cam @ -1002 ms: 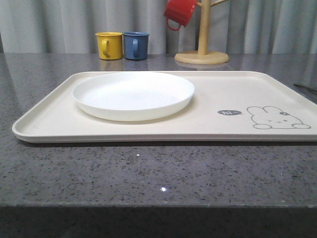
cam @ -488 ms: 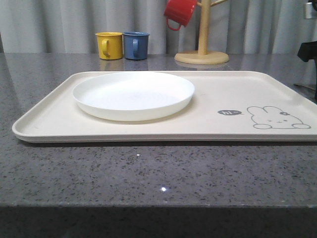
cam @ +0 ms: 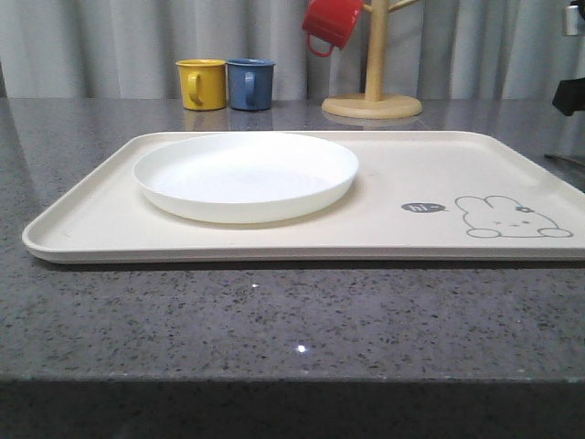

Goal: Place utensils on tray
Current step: 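Grasp the steel fork with the right gripper and lift it, then lower the fork onto the tray beside the plate and release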

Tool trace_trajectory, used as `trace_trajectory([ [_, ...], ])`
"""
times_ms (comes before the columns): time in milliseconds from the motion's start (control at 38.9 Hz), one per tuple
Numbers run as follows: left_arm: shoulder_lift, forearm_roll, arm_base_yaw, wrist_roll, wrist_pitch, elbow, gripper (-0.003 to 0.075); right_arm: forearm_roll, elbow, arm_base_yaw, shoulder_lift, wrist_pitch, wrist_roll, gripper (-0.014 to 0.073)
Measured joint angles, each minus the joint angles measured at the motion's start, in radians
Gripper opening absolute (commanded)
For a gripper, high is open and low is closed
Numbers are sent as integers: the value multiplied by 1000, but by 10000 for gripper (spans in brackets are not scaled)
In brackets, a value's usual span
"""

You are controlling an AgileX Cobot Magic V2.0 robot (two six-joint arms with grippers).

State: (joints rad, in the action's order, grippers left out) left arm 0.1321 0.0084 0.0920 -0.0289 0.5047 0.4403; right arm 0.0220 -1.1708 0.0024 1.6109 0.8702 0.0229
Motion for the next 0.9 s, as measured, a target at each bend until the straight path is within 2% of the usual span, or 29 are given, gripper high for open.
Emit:
trace_trajectory([
  [308,0,0,0,0,0,0,-18,0,0,0,-4,7,0,-6],
  [514,0,0,0,0,0,0,-18,2,-76,9,-71,110,8,-6],
  [668,0,0,0,0,0,0,-18,0,-206,118,-103,227,87,-6],
  [899,0,0,0,0,0,0,-18,3,-267,341,-76,227,275,-6],
])
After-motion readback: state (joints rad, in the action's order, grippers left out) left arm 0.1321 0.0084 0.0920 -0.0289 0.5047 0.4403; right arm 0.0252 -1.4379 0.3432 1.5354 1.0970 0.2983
